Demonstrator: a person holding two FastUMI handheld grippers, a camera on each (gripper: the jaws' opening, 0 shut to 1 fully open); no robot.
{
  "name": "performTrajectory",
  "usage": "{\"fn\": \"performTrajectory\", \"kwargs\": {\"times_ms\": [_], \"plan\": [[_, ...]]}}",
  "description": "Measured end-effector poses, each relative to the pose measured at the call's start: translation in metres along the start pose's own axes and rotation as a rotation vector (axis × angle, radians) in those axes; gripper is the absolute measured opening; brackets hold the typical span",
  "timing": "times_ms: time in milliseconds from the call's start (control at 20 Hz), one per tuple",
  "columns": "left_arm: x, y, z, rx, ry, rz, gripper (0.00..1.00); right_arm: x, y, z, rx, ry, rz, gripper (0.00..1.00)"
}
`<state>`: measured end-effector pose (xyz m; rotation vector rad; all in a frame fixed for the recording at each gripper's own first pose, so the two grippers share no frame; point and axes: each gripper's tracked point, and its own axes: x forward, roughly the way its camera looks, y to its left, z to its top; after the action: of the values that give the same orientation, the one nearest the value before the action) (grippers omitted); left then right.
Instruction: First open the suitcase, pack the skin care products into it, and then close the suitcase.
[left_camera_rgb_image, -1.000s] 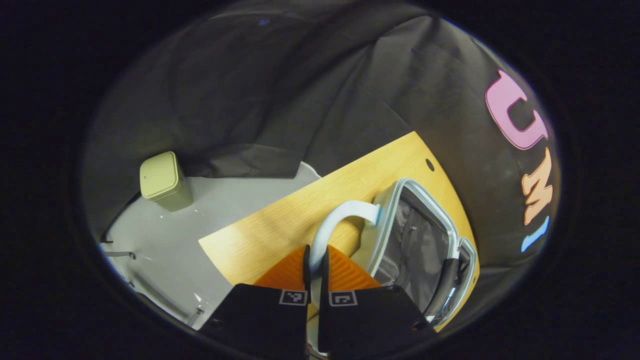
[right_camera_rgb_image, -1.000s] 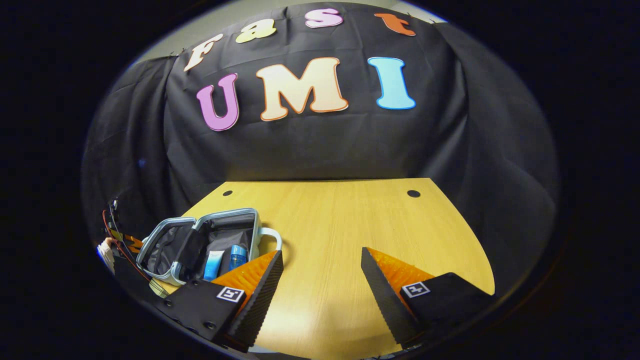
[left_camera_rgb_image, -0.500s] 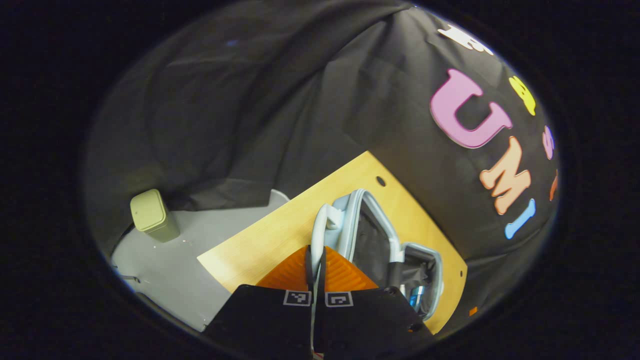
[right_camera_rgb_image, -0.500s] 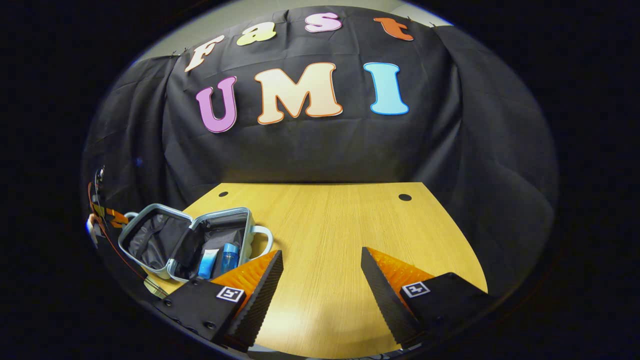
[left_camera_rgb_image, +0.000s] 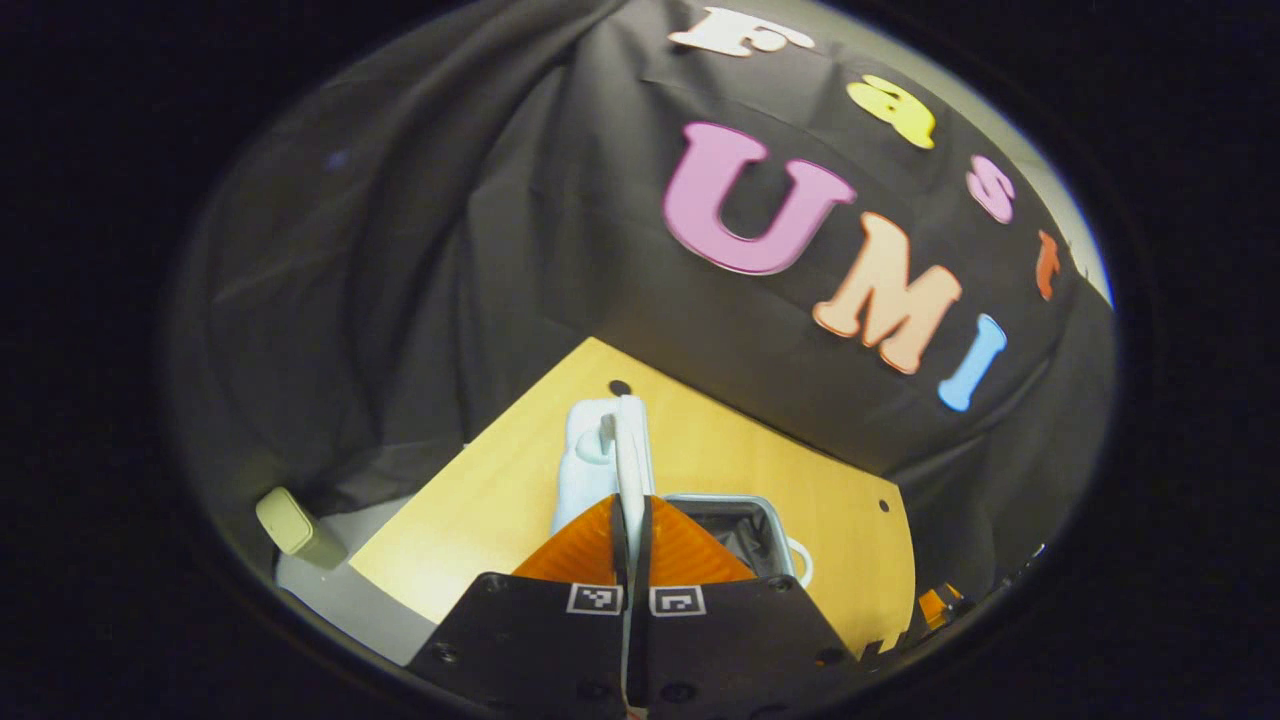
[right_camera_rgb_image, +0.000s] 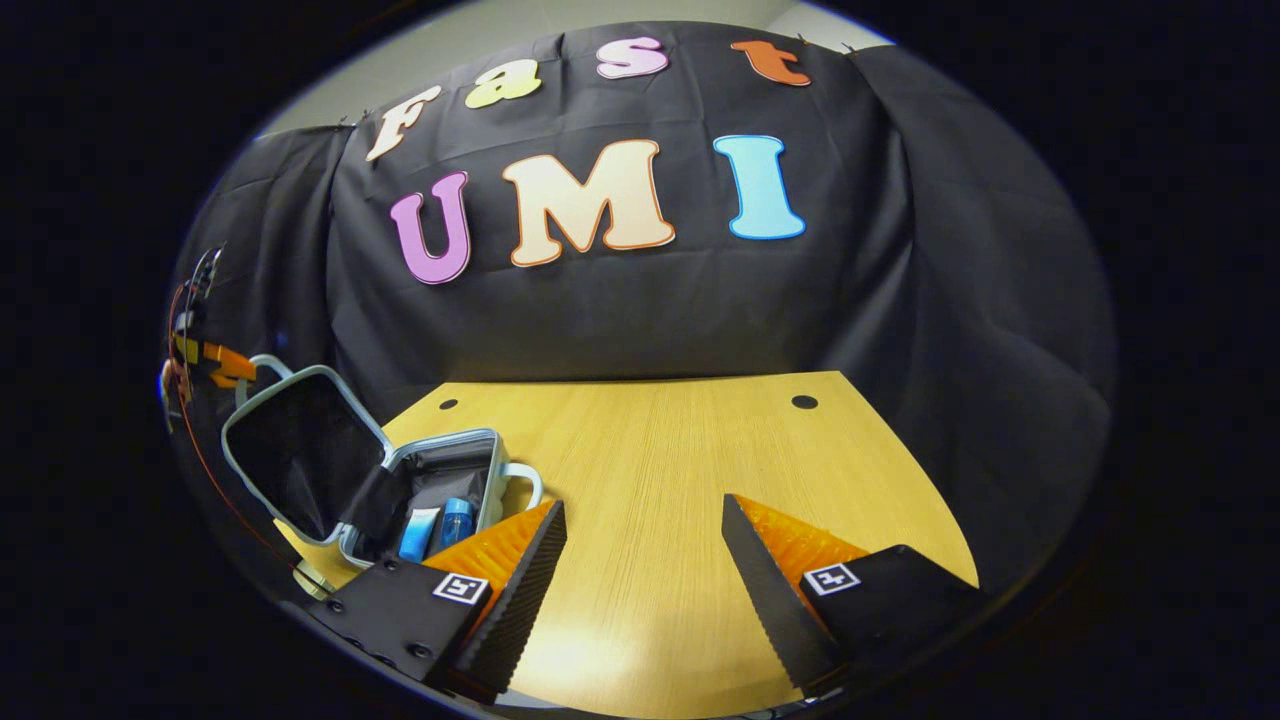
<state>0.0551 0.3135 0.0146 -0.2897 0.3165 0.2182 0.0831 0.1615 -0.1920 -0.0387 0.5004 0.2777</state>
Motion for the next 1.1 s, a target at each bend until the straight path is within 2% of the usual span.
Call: {"fn": "performTrajectory", "kwargs": {"times_ms": [250,450,650,800,1100], "plan": [[0.027,-0.1,-0.012,0.095,0.049,-0.098,0.0,-0.009,-0.009,0.007,0.002,-0.021,0.014,0.98],[0.058,-0.173,-0.039,0.1,0.105,-0.183,0.0,-0.013,-0.02,0.011,0.007,-0.029,0.013,0.98],[0.1,-0.23,-0.09,0.093,0.205,-0.245,0.0,-0.02,-0.036,0.013,-0.001,-0.036,-0.008,0.98],[0.134,-0.256,-0.136,0.103,0.272,-0.258,0.0,-0.024,-0.046,0.013,0.015,-0.039,-0.021,0.98],[0.188,-0.267,-0.212,0.132,0.389,-0.221,0.0,-0.029,-0.056,0.006,0.058,-0.033,-0.049,0.98]]}}
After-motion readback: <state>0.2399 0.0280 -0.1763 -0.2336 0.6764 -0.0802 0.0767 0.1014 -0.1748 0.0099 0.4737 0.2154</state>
